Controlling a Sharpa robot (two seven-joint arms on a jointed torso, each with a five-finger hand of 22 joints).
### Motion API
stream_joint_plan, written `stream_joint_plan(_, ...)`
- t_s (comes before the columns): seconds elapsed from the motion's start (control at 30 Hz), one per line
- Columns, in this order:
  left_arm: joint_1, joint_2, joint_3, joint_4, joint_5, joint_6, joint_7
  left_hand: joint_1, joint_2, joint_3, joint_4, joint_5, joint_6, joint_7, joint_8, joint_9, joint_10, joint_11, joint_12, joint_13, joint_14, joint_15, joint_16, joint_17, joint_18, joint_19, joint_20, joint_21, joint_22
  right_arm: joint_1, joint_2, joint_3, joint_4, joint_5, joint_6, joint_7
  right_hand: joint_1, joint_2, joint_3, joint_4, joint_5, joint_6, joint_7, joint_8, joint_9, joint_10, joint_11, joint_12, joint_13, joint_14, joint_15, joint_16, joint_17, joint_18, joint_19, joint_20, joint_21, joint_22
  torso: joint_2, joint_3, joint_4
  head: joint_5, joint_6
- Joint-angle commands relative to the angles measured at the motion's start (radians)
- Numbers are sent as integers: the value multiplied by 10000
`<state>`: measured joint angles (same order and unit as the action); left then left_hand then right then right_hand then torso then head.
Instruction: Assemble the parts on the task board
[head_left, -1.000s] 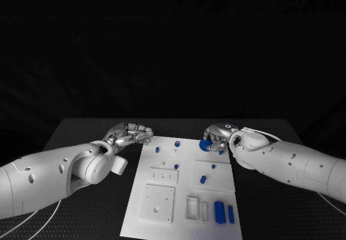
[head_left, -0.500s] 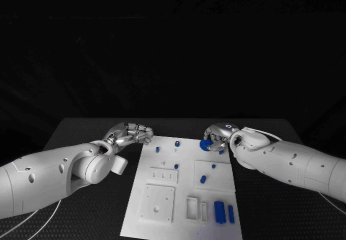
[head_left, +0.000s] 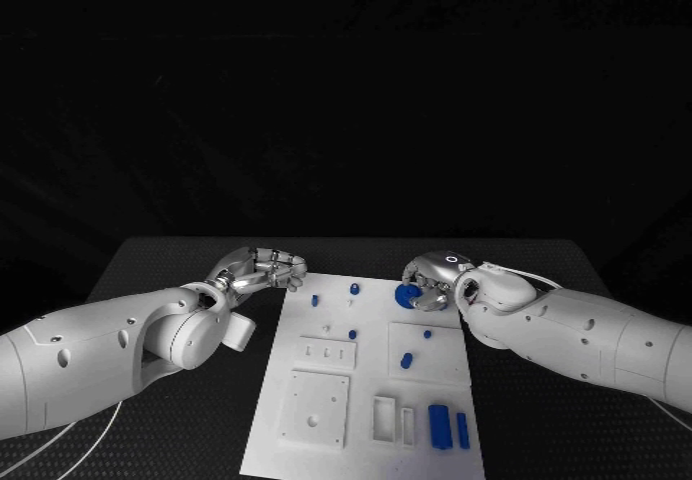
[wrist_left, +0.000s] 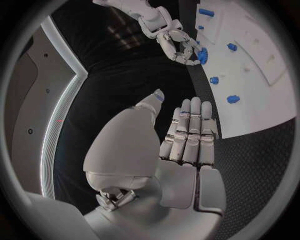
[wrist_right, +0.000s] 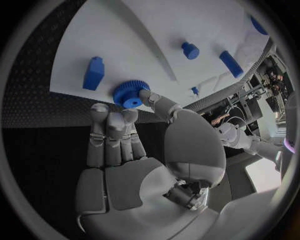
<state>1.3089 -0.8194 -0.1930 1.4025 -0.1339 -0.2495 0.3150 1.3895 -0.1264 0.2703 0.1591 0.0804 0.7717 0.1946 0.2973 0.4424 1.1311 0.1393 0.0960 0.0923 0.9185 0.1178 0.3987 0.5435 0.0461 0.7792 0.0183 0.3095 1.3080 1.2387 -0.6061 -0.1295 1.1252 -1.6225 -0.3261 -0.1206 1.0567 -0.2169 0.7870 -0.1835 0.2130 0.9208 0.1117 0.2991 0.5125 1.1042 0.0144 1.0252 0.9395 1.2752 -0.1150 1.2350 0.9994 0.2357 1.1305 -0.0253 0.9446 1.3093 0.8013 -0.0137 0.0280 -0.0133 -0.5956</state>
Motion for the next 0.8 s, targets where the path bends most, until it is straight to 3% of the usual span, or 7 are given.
stream_joint_plan(0.03, 11, 0, 9, 51, -34, 141, 62, 29, -54, 14, 58, -49, 38, 46, -35, -10, 71, 3, -54, -12, 26, 32, -51, 10, 204, -48, 21, -70, 177, 81, -53, 26, 349, -892, -248, -640, 32, -118, 74, 35, -77, 1047, -133, 15, 22, -353, -264, 62, -21, 37, -34, 17, 11, 261, 41, -24, 69, 134, -2, -3, -3, 10, 26)
stream_joint_plan(0.2, 12, -11, 9, 67, -36, 132, 61, 34, -55, 13, 60, -49, 39, 46, -35, -11, 71, 2, -57, -12, 25, 32, -53, 12, 204, -50, 21, -71, 177, 146, -93, 51, 786, -1255, -532, -920, 128, -357, 305, 274, -344, 1098, -152, 18, 24, -290, -284, 81, -93, 103, -54, -6, 25, 261, 102, -54, 77, 115, -3, 1, -1, 18, 35)
stream_joint_plan(0.47, 12, 1, 10, 77, -38, 142, 65, 39, -55, 10, 64, -48, 39, 46, -36, -13, 72, 2, -62, -13, 24, 32, -57, 14, 204, -51, 21, -71, 177, 180, -127, 57, 1581, -1911, -761, -1252, 224, -559, 469, 456, -529, 1140, -169, 21, 26, -224, -303, 91, -155, 168, -70, -14, 48, 261, 162, -84, 86, 103, -2, 1, 12, 35, 50)
stream_joint_plan(0.7, 12, -3, 10, 96, -40, 130, 64, 44, -54, 8, 68, -48, 39, 46, -37, -15, 74, 2, -66, -13, 24, 33, -60, 15, 204, -52, 22, -72, 177, 173, 219, 55, 1768, -2291, -710, -1334, 288, -682, 606, 589, -721, 1148, -173, 9, 19, -185, -308, 86, -205, 199, -73, -34, 68, 261, 192, -99, 77, 91, 4, 9, 2, 52, 89)
stream_joint_plan(0.8, 12, 37, 11, 96, -39, 161, 64, 45, -52, 7, 71, -48, 39, 47, -37, -16, 75, 2, -68, -13, 25, 33, -61, 17, 203, -52, 22, -72, 177, 134, 410, 55, 1741, -2439, -674, -1383, 321, -712, 638, 593, -757, 1144, -173, 3, 15, -177, -308, 87, -215, 205, -73, -37, 75, 261, 195, -102, 75, 90, 3, -4, 28, 27, 101)
